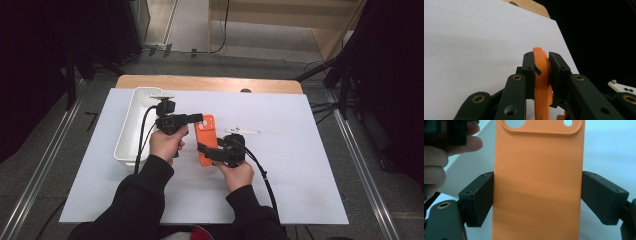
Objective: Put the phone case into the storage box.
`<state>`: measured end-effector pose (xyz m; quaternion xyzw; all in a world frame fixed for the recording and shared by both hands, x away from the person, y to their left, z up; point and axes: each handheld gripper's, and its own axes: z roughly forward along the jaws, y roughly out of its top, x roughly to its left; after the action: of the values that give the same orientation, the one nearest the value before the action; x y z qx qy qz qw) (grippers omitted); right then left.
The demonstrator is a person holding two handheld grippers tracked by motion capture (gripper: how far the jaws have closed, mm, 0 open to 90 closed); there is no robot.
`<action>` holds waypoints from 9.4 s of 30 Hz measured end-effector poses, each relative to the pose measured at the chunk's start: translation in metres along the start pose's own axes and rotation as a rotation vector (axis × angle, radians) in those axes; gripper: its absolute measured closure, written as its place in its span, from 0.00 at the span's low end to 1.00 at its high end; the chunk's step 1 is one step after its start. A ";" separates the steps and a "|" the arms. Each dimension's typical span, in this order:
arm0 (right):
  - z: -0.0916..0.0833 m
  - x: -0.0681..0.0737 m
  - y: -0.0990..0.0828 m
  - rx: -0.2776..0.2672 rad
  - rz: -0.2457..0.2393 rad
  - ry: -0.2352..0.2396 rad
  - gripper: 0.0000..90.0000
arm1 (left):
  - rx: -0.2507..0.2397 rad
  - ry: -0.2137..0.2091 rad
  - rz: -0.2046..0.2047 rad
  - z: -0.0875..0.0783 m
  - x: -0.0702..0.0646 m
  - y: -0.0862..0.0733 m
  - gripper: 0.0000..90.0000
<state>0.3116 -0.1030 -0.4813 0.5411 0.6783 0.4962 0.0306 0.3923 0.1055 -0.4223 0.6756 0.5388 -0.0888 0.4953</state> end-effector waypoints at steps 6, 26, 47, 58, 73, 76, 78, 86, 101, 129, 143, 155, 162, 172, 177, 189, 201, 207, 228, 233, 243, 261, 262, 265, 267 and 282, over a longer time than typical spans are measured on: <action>0.000 0.001 0.000 -0.009 -0.017 -0.015 0.16 | -0.002 -0.004 0.010 -0.001 -0.001 0.000 0.85; 0.000 0.004 0.002 0.005 -0.032 -0.035 0.15 | -0.012 -0.006 0.019 -0.002 -0.004 0.000 0.85; -0.005 0.005 0.005 0.015 -0.025 -0.018 0.12 | -0.021 -0.001 0.047 -0.006 -0.007 0.002 0.85; -0.019 0.001 0.016 0.071 -0.087 0.040 0.13 | -0.014 -0.024 0.087 -0.013 -0.010 0.005 0.85; -0.040 -0.001 0.031 0.167 -0.182 0.150 0.14 | 0.027 -0.074 0.161 -0.022 -0.017 0.010 0.85; -0.044 -0.003 0.032 0.186 -0.209 0.170 0.15 | 0.050 -0.088 0.185 -0.022 -0.018 0.010 0.85; -0.047 -0.005 0.032 0.193 -0.232 0.185 0.15 | 0.063 -0.098 0.200 -0.022 -0.018 0.011 0.85; -0.058 -0.016 0.036 0.226 -0.274 0.244 0.19 | 0.110 -0.110 0.243 -0.023 -0.022 0.013 0.85; -0.078 -0.031 0.043 0.263 -0.418 0.282 0.25 | 0.189 -0.150 0.337 -0.023 -0.028 0.010 0.85; -0.090 -0.046 0.064 0.321 -0.487 0.418 0.26 | 0.331 -0.260 0.544 -0.021 -0.050 0.005 0.85; -0.089 -0.035 0.067 0.375 -0.624 0.477 0.26 | 0.362 -0.324 0.606 -0.019 -0.056 0.002 0.85; -0.081 -0.036 0.075 0.387 -0.613 0.520 0.37 | 0.403 -0.375 0.670 -0.016 -0.061 -0.004 0.85; -0.076 -0.035 0.075 0.397 -0.614 0.542 0.43 | 0.414 -0.390 0.706 -0.015 -0.064 -0.007 0.85; -0.071 -0.034 0.074 0.411 -0.609 0.573 0.55 | 0.436 -0.411 0.699 -0.013 -0.064 -0.008 0.85; -0.070 -0.033 0.074 0.417 -0.590 0.578 0.58 | 0.436 -0.418 0.710 -0.013 -0.064 -0.007 0.85; -0.065 -0.032 0.073 0.422 -0.575 0.604 0.67 | 0.454 -0.443 0.715 -0.013 -0.065 -0.008 0.85; -0.063 -0.032 0.071 0.449 -0.553 0.641 0.79 | 0.467 -0.445 0.721 -0.012 -0.064 -0.010 0.85; -0.062 -0.031 0.070 0.454 -0.558 0.640 0.80 | 0.465 -0.452 0.726 -0.011 -0.064 -0.010 0.85; -0.063 -0.028 0.071 0.461 -0.580 0.626 0.83 | 0.451 -0.462 0.754 -0.011 -0.060 -0.010 0.81; -0.065 -0.025 0.072 0.457 -0.572 0.622 0.84 | 0.431 -0.462 0.768 -0.013 -0.060 -0.008 0.76; -0.066 -0.025 0.073 0.458 -0.563 0.609 0.84 | 0.359 -0.413 0.801 -0.016 -0.061 -0.008 0.49; -0.071 -0.031 0.080 0.458 -0.415 0.512 0.84 | 0.292 -0.305 0.792 -0.026 -0.062 -0.002 0.32; -0.070 -0.031 0.081 0.462 -0.410 0.513 0.84 | 0.290 -0.302 0.792 -0.026 -0.061 -0.003 0.32; -0.070 -0.032 0.081 0.461 -0.400 0.505 0.84 | 0.286 -0.281 0.780 -0.026 -0.061 -0.003 0.28; -0.070 -0.032 0.081 0.462 -0.392 0.503 0.84 | 0.290 -0.271 0.762 -0.026 -0.060 -0.003 0.28; -0.071 -0.034 0.084 0.448 -0.332 0.453 0.84 | 0.274 -0.182 0.675 -0.029 -0.051 -0.009 0.09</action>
<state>0.3432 -0.1811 -0.4032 0.2931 0.8384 0.4309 -0.1595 0.3528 0.0946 -0.3799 0.8645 0.2228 -0.0515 0.4477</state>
